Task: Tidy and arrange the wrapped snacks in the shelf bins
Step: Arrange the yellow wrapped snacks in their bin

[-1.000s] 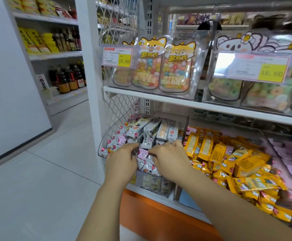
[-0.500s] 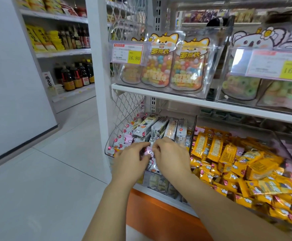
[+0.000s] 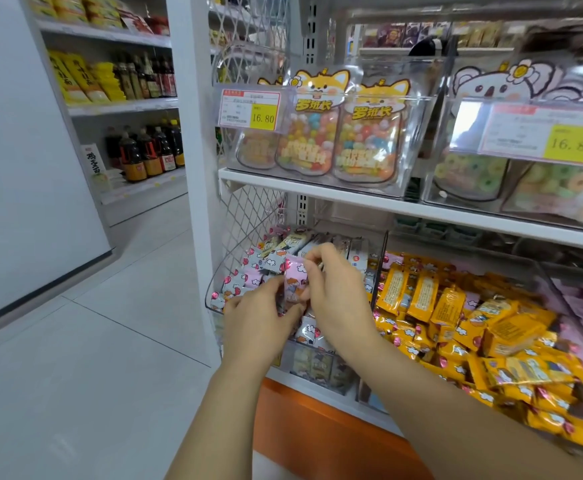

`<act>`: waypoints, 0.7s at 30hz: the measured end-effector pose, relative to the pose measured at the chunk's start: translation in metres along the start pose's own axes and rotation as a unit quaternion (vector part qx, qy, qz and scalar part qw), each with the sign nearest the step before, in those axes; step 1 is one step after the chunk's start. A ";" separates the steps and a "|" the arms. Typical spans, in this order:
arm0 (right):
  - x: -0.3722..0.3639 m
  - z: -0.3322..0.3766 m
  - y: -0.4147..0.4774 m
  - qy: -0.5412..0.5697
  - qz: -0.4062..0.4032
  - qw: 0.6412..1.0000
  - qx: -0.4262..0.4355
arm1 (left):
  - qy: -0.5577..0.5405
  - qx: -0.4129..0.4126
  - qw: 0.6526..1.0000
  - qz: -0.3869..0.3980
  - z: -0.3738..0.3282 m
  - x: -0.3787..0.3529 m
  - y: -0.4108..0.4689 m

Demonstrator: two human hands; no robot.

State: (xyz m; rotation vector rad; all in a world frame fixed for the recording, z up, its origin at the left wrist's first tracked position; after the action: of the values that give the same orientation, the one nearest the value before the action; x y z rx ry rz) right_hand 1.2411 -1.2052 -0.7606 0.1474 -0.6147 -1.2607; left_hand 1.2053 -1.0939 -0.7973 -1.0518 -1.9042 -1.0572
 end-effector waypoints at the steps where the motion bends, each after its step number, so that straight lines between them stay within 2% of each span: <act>1: 0.003 0.005 -0.001 0.020 -0.001 1.000 0.001 | -0.022 0.005 1.000 -0.008 0.000 0.000 0.001; 5: 0.023 0.020 -0.014 0.083 -0.023 0.996 0.029 | -0.146 -0.034 0.987 -0.054 -0.009 0.005 -0.001; 9: 0.054 0.030 -0.039 0.137 0.003 0.990 0.026 | -0.183 -0.101 0.976 -0.062 -0.029 0.012 -0.011; 12: 0.077 0.032 -0.050 0.071 0.002 0.996 0.051 | -0.185 -0.136 0.971 -0.060 -0.051 0.011 -0.018; 15: 0.100 0.030 -0.063 -0.021 -0.041 0.996 0.079 | -0.170 -0.174 0.969 -0.050 -0.078 0.005 -0.024; 21: 0.163 0.008 -0.105 -0.096 -0.118 0.986 0.071 | -0.128 -0.241 0.961 -0.034 -0.142 -0.020 -0.040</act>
State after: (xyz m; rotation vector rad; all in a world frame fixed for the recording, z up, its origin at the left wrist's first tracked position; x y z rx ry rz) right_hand 1.1757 -1.3873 -0.7421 0.2239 -0.8730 -1.4716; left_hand 1.2048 -1.2401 -0.7683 -1.4599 -1.9385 -1.5380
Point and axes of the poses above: each hand's wrist, its own y-axis towards the middle knuckle, its own x-axis out of the back of the hand, z = x × y, the point moved 1 cm from there along y, towards the middle knuckle, and after that the axes turned 11 degrees about y, right-handed, at the moved point
